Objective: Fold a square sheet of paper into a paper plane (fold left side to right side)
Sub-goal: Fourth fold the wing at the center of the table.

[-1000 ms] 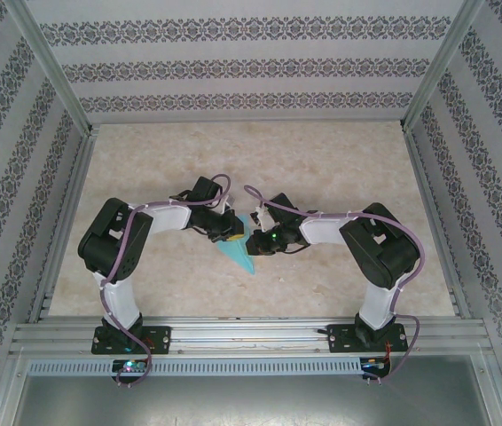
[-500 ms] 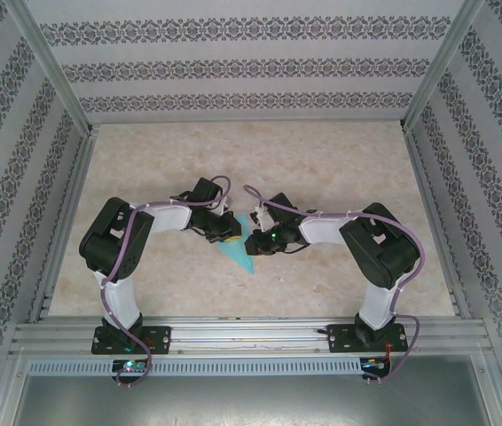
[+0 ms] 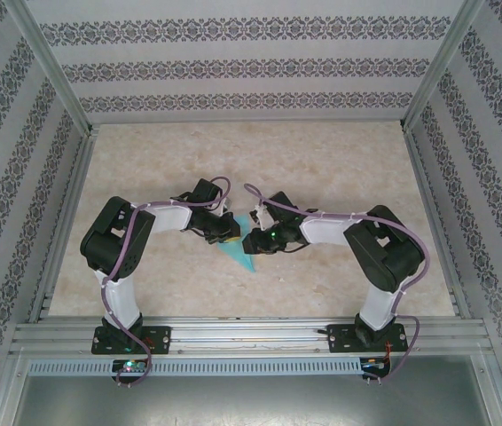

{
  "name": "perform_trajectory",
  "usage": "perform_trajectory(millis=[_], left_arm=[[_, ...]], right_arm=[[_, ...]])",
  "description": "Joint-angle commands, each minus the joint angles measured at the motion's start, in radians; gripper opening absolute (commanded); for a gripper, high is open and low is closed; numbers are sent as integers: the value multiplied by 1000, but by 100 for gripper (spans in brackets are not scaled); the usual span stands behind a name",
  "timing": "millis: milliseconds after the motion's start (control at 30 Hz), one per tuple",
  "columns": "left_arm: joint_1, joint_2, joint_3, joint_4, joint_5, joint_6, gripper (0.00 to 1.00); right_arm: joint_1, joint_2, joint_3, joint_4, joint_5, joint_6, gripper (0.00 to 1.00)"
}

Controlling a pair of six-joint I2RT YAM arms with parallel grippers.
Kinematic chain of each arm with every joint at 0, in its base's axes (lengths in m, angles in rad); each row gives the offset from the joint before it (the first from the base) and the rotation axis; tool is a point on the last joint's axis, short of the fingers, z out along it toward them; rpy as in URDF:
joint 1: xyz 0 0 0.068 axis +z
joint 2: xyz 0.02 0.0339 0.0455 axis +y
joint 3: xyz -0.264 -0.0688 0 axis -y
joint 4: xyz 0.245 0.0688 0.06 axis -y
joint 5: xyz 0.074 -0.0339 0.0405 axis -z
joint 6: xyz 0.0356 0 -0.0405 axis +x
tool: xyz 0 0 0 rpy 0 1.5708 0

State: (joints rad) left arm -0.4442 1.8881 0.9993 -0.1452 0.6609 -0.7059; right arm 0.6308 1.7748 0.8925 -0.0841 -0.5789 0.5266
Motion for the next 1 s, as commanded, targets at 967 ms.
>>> perform_trajectory(millis=[967], left_arm=[[-4,46,-35,-22,-35,22,13]], right_arm=[[87,-71,-143,134,-86,171,7]])
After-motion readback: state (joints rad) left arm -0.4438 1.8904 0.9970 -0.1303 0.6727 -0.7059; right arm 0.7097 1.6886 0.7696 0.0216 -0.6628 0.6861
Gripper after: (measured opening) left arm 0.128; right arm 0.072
